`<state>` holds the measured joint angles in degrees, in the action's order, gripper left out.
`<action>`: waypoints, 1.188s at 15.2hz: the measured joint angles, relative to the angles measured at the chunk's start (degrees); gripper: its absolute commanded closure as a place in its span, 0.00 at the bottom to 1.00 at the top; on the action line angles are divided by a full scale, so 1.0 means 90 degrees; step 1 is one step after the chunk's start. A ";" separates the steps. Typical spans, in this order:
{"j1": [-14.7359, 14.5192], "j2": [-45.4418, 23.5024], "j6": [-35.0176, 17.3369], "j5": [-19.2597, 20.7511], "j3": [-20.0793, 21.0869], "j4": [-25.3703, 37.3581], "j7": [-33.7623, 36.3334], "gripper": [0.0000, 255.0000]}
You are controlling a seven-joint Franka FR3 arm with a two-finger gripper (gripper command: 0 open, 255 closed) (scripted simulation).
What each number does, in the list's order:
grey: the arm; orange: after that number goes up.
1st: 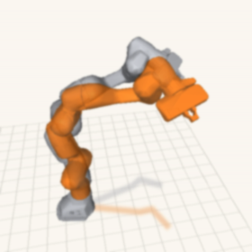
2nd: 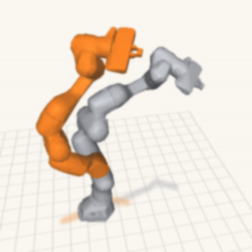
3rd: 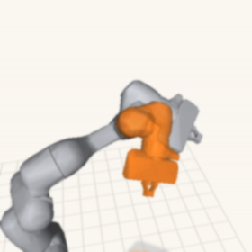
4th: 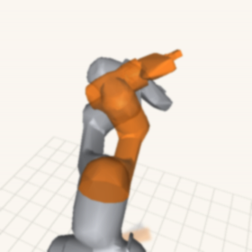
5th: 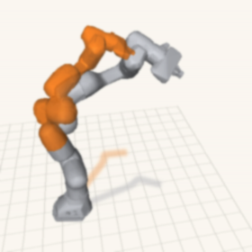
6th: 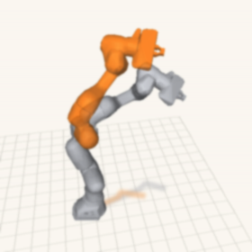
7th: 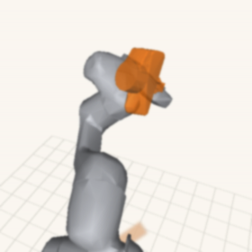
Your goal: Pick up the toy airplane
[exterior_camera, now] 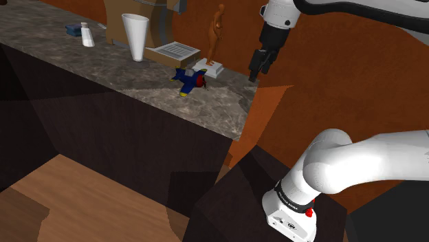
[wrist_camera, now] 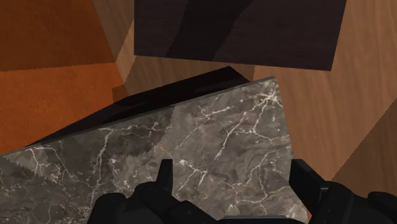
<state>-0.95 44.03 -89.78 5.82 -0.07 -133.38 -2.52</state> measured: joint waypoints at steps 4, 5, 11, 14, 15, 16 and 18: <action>0.0008 -0.0568 -0.0186 -0.0030 -0.0064 0.0296 -0.0029 0.00; 0.0003 -0.0857 -0.0268 -0.0058 -0.0076 0.0459 -0.0023 0.00; -0.0008 -0.2523 -0.0558 -0.0227 -0.0199 0.1569 -0.0096 0.00; -0.0003 -0.3402 -0.0631 -0.0330 -0.0267 0.2236 -0.0170 0.00; 0.0002 -0.3691 -0.0619 -0.0366 -0.0289 0.2493 -0.0198 0.00; -0.0002 -0.3956 -0.0604 -0.0411 -0.0296 0.2725 -0.0206 0.00; 0.0008 -0.4537 -0.0518 -0.0499 -0.0324 0.3298 -0.0253 0.00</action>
<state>-0.88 3.20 -94.44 1.33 -2.98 -103.70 -4.80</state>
